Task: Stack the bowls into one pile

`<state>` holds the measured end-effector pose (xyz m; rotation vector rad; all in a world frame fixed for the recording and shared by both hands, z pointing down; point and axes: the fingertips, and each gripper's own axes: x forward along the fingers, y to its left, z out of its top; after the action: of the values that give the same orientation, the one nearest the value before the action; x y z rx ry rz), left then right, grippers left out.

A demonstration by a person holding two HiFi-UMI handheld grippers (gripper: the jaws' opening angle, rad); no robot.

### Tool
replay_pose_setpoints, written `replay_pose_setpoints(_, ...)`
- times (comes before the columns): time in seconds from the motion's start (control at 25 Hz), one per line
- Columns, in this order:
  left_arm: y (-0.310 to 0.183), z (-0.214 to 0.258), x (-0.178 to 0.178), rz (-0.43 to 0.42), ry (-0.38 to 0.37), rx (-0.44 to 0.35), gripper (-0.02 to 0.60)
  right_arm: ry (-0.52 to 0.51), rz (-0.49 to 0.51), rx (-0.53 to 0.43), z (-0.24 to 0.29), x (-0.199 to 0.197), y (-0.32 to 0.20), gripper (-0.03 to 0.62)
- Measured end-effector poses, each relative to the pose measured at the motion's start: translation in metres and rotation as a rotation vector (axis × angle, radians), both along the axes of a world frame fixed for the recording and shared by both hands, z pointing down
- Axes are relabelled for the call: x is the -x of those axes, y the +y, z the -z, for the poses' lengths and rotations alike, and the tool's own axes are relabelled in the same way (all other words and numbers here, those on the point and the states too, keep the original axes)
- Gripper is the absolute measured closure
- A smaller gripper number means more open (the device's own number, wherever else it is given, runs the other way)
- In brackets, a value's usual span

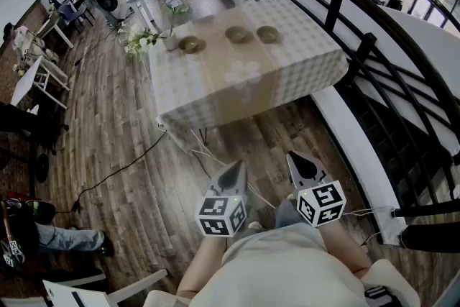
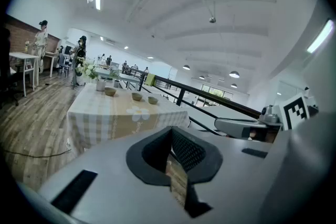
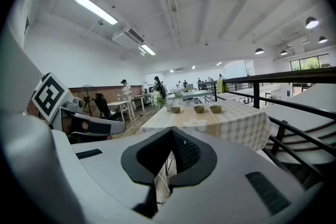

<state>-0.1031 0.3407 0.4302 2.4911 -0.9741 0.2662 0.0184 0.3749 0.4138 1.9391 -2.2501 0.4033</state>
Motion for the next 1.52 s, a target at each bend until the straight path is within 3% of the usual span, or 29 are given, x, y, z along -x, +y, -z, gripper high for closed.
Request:
replay_pose_setpoints(0.64,0.040,0.008,0.038,0.026,0.010,-0.006,0.577,0.040,0.052,-0.012,0.008,0.040,0.036,0.594)
replay_pose_setpoints(0.92,0.045,0.009,0.046,0.022,0.012,-0.016,0.577,-0.010,0.072,-0.025,0.010,0.050,0.039,0.594)
replay_pose_setpoints(1.52,0.009,0.007,0.041,0.054,0.012,-0.021,0.577,-0.020,0.095,-0.028,0.007,0.046,0.003,0.592)
